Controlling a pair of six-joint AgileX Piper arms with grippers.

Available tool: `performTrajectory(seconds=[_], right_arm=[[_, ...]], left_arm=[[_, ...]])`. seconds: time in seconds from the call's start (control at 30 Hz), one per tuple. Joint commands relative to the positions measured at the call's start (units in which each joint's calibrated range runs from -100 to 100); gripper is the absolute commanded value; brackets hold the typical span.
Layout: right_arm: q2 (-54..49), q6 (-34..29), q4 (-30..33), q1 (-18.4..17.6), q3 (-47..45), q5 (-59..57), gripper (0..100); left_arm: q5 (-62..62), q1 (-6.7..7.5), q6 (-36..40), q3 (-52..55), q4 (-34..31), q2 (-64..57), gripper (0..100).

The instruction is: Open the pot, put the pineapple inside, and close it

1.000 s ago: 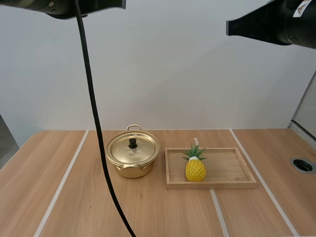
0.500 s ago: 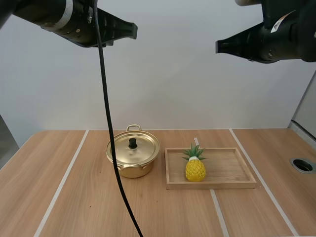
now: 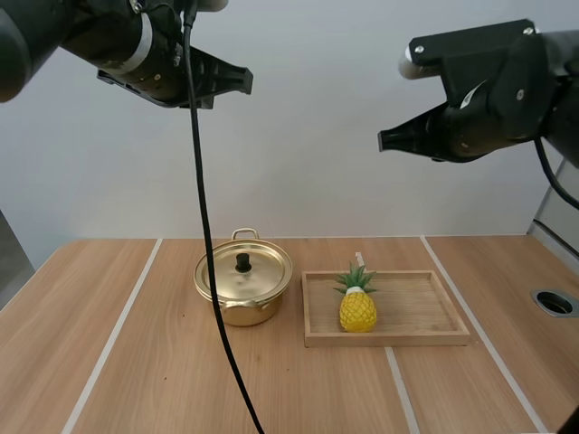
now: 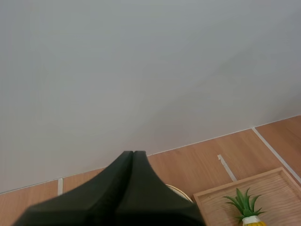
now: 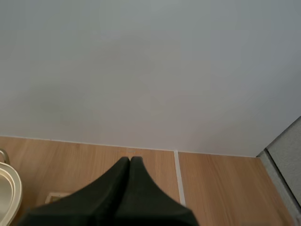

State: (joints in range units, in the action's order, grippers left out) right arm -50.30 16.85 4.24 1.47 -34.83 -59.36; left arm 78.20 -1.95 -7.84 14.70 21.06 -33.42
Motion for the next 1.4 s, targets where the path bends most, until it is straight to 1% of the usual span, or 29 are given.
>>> performTrajectory(seconds=[0.0, 0.2, 0.33, 0.5, 0.63, 0.87, 0.9, 0.97, 1.0, 1.07, 1.13, 1.17, 1.37], right_arm=[[0.42, 0.69, -0.35, 0.26, -0.97, -0.04, 0], [2.41, 0.69, -1.1, 0.26, -1.04, 0.17, 0], [3.13, 0.69, -3.09, 0.26, -1.04, -0.67, 0], [3.56, 3.07, -5.0, 0.26, -1.04, -0.67, 0], [3.56, 3.64, -5.15, 0.26, -1.04, -0.18, 0], [3.56, 3.64, -5.44, 0.26, -1.04, 0.56, 0], [3.56, 3.73, -5.42, 0.26, -1.04, 0.56, 0], [3.56, 3.73, -5.42, 0.26, -1.04, 0.56, 0], [3.56, 4.14, -5.42, 0.26, -1.04, 0.56, 0], [3.56, 4.8, -5.51, 0.26, -1.04, 0.56, 0], [3.56, 4.8, -5.51, 0.26, -1.04, 0.56, 0], [3.56, 4.8, -5.51, 0.26, -1.04, 0.56, 0], [3.56, 4.8, -5.51, 0.26, -1.04, 0.56, 0]], left_arm=[[-0.42, 0.06, -0.72, -0.28, 1.04, 1.59, 0], [2.79, 0.06, -1.22, -0.24, 1.04, 4.97, 0], [4.29, 0.06, -2.18, 0.98, 0.92, 6.72, 0], [8.21, 0.06, -4.44, 2.76, 0.92, 7.6, 0], [10.84, 0.06, -6.16, 3.55, 0.92, 7.6, 0], [13.08, 0.06, -6.41, 4.16, 1.18, 7.6, 0], [13.08, 0.06, -6.41, 4.46, 1.31, 7.6, 4], [13.08, 0.06, -6.5, 5.28, 1.31, 7.6, 17], [13.08, 0.06, -6.97, 5.64, 1.31, 7.6, 28], [12.45, 0.06, -8.64, 6.78, 1.42, 7.6, 57], [10.39, 0.06, -9.14, 7.88, 1.42, 7.6, 95], [9.23, 0.06, -9.14, 8.46, 1.42, 7.6, 100], [8.43, 0.06, -9.14, 8.93, 1.9, 7.6, 100]])
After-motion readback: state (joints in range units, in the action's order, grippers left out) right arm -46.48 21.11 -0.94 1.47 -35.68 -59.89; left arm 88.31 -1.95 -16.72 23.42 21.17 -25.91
